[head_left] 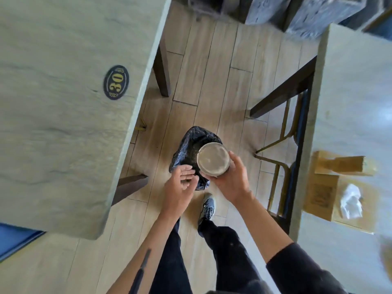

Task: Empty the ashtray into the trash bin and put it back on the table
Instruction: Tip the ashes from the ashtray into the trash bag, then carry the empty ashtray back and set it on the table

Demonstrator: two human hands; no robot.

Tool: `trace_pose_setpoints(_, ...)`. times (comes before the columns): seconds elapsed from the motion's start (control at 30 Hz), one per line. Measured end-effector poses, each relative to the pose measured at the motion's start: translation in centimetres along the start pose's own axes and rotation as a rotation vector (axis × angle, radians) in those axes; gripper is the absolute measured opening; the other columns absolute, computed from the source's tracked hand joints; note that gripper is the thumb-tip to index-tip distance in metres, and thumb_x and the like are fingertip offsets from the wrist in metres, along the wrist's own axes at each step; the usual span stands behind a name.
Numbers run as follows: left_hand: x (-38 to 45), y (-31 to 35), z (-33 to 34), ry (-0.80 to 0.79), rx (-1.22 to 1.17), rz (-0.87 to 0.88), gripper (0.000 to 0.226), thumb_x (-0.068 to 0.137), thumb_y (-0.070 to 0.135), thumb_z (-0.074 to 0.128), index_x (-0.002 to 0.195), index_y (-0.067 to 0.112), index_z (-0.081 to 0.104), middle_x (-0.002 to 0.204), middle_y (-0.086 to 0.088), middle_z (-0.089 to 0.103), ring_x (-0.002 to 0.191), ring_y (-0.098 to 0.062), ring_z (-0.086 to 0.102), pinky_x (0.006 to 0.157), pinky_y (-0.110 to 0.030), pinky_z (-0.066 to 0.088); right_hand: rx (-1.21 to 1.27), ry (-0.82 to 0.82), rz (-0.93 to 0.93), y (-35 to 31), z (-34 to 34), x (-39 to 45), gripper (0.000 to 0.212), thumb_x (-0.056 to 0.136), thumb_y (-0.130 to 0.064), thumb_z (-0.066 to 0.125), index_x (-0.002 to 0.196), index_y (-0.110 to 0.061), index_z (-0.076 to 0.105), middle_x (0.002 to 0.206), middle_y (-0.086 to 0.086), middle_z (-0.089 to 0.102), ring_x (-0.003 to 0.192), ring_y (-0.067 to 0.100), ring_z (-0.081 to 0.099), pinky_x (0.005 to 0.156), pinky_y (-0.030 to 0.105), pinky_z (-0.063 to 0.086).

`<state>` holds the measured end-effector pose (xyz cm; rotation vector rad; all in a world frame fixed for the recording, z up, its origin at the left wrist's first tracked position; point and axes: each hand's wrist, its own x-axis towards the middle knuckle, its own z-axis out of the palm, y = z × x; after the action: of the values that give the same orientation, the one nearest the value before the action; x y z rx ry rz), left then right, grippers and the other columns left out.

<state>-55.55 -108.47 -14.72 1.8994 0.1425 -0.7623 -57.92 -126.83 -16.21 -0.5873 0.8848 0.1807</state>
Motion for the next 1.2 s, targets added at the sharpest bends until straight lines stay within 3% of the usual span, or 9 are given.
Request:
trace_pose_setpoints(0.23, -8.3, 7.4, -3.5, 0.13, -0.156, 0.061, 0.036, 0.1, 0.033, 0.065, 0.133, 0.021, 0.058, 0.12, 0.015, 0.067, 0.115, 0.0, 0.066, 0.091, -0.009, 0.053, -0.158, -0.147, -0.016, -2.4, 5.8, -9.6, 0.051, 0.106, -0.047, 0.043, 0.138, -0.011, 0.059, 0.14, 0.025, 0.061, 0.125, 0.043, 0.062, 0.104, 0.064, 0.05)
trace_pose_setpoints(0.3, -10.5, 8.5, -5.0, 0.118, -0.285, 0.023, 0.034, 0.1, 0.034, 0.065, 0.132, 0.024, 0.06, 0.123, 0.009, 0.07, 0.114, -0.005, 0.07, 0.095, -0.023, 0.058, -0.207, -0.176, -0.002, -2.5, 7.3, -11.9, 0.053, 0.106, -0.049, 0.042, 0.138, -0.011, 0.059, 0.139, 0.025, 0.062, 0.122, 0.041, 0.065, 0.093, 0.058, 0.059)
trace_pose_setpoints(0.37, -12.8, 9.5, -6.5, 0.106, -0.42, 0.0, 0.033, 0.101, 0.027, 0.065, 0.132, 0.02, 0.063, 0.124, -0.002, 0.073, 0.114, -0.013, 0.072, 0.088, -0.022, 0.061, -0.284, -0.191, 0.002, -2.3, 8.9, -14.0, 0.054, 0.106, -0.052, 0.04, 0.136, -0.012, 0.061, 0.134, 0.023, 0.066, 0.117, 0.039, 0.068, 0.08, 0.05, 0.064)
trace_pose_setpoints(0.5, -16.7, 9.9, -9.4, 0.12, -0.489, 0.045, 0.023, 0.099, 0.023, 0.067, 0.122, 0.025, 0.067, 0.123, -0.002, 0.074, 0.112, -0.017, 0.074, 0.087, -0.025, 0.063, -0.476, -0.203, -0.023, -0.3, 12.1, -16.9, 0.055, 0.104, -0.057, 0.04, 0.128, -0.015, 0.066, 0.121, 0.023, 0.071, 0.103, 0.042, 0.072, 0.061, 0.041, 0.065)
trace_pose_setpoints(0.6, -19.0, 8.7, -12.2, 0.142, -0.489, 0.041, 0.035, 0.099, 0.022, 0.069, 0.133, 0.015, 0.065, 0.123, -0.007, 0.074, 0.11, -0.02, 0.076, 0.093, -0.039, 0.063, -0.613, -0.21, -0.069, 2.4, 14.8, -18.9, 0.06, 0.101, -0.063, 0.041, 0.124, -0.016, 0.07, 0.122, 0.031, 0.068, 0.101, 0.049, 0.07, 0.067, 0.045, 0.06)
trace_pose_setpoints(0.73, -21.5, 6.4, -16.6, 0.203, -0.512, 0.038, 0.034, 0.099, 0.015, 0.068, 0.132, 0.008, 0.066, 0.117, -0.014, 0.076, 0.105, -0.026, 0.077, 0.085, -0.036, 0.066, -0.684, -0.259, -0.074, 6.1, 17.8, -21.1, 0.055, 0.103, -0.06, 0.038, 0.107, -0.026, 0.08, 0.113, 0.029, 0.072, 0.099, 0.039, 0.064, 0.093, 0.064, 0.049)
trace_pose_setpoints(0.87, -23.9, 3.7, -21.8, 0.207, -0.52, 0.039, 0.033, 0.097, 0.018, 0.07, 0.129, 0.01, 0.068, 0.113, -0.012, 0.079, 0.106, -0.031, 0.076, 0.09, -0.043, 0.064, -0.734, -0.294, -0.059, 10.5, 21.0, -23.4, 0.056, 0.106, -0.056, 0.035, 0.099, -0.029, 0.083, 0.09, 0.017, 0.076, 0.083, 0.028, 0.066, 0.073, 0.044, 0.051)
trace_pose_setpoints(1.0, -26.6, 1.4, -27.1, 0.231, -0.558, 0.056, 0.025, 0.097, 0.018, 0.071, 0.121, 0.015, 0.071, 0.111, -0.011, 0.079, 0.102, -0.027, 0.078, 0.089, -0.041, 0.064, -0.765, -0.357, -0.089, 15.4, 24.1, -24.6, 0.055, 0.108, -0.051, 0.035, 0.118, -0.016, 0.076, 0.082, 0.007, 0.074, 0.07, 0.015, 0.066, 0.061, 0.03, 0.051)
trace_pose_setpoints(1.2, -30.4, -2.4, -35.1, 0.286, -0.555, 0.044, 0.025, 0.095, 0.021, 0.072, 0.12, 0.021, 0.07, 0.112, -0.007, 0.079, 0.104, -0.024, 0.077, 0.088, -0.042, 0.065, -0.855, -0.406, -0.153, 22.3, 28.7, -25.8, 0.044, 0.107, -0.043, 0.046, 0.12, -0.011, 0.072, 0.094, 0.014, 0.066, 0.082, 0.024, 0.062, 0.067, 0.034, 0.048)
